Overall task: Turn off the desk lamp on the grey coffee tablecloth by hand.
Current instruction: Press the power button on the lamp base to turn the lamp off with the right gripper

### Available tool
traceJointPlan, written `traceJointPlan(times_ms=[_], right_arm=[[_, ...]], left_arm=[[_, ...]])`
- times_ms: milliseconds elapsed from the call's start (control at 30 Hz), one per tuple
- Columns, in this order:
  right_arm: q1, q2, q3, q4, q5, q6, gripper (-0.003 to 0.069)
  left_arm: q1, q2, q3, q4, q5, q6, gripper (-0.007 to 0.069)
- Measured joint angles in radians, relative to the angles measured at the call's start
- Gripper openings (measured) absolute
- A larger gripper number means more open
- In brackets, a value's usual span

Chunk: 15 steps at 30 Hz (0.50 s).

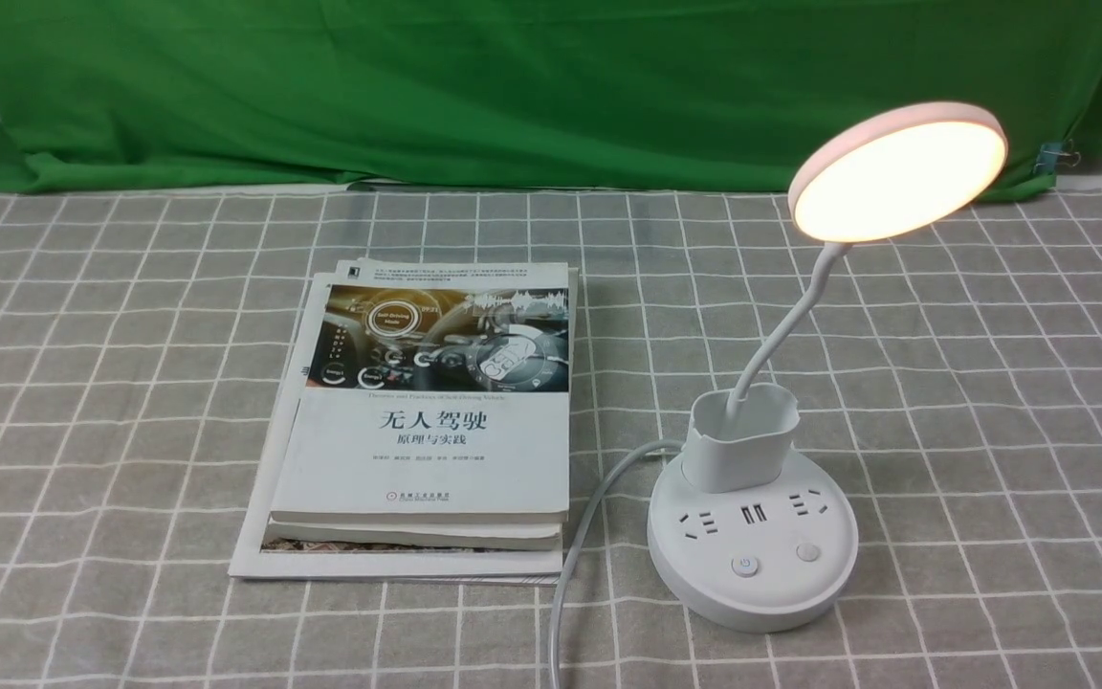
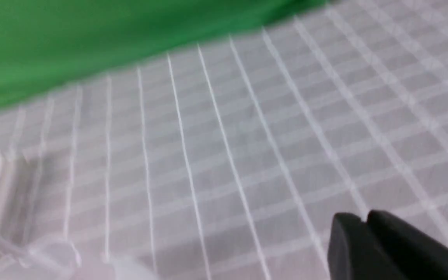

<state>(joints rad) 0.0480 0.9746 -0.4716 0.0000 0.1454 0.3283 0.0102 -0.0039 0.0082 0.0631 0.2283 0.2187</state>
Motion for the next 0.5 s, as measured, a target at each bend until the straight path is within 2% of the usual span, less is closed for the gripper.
traceJointPlan(times_ms=[67,100,133,167,200,300,500], right_arm=[[0.032,0.055,-0.012,0.0,0.035,-0.015,0.0098],[0.082,0.119,-0.032,0.006,0.083,-0.074,0.0098],[0.097,0.133,-0.039,0.006,0.09,-0.082,0.0098],[0.159,0.186,-0.073,0.006,0.15,-0.143,0.0101],[0.167,0.192,-0.078,0.006,0.157,-0.143,0.0101],[0.282,0.282,-0.174,0.008,0.238,-0.214,0.0092],[0.39,0.439,-0.347,0.009,0.367,-0.247,0.009]], left_arm=[[0.0,0.0,0.0,0.0,0.0,0.0,0.0001],[0.0,0.0,0.0,0.0,0.0,0.0,0.0001],[0.0,0.0,0.0,0.0,0.0,0.0,0.0001],[0.0,0.0,0.0,0.001,0.0,0.0,0.0001],[0.0,0.0,0.0,0.001,0.0,0.0,0.0001],[0.0,0.0,0.0,0.001,0.0,0.0,0.0001],[0.0,0.0,0.0,0.001,0.0,0.0,0.0001]])
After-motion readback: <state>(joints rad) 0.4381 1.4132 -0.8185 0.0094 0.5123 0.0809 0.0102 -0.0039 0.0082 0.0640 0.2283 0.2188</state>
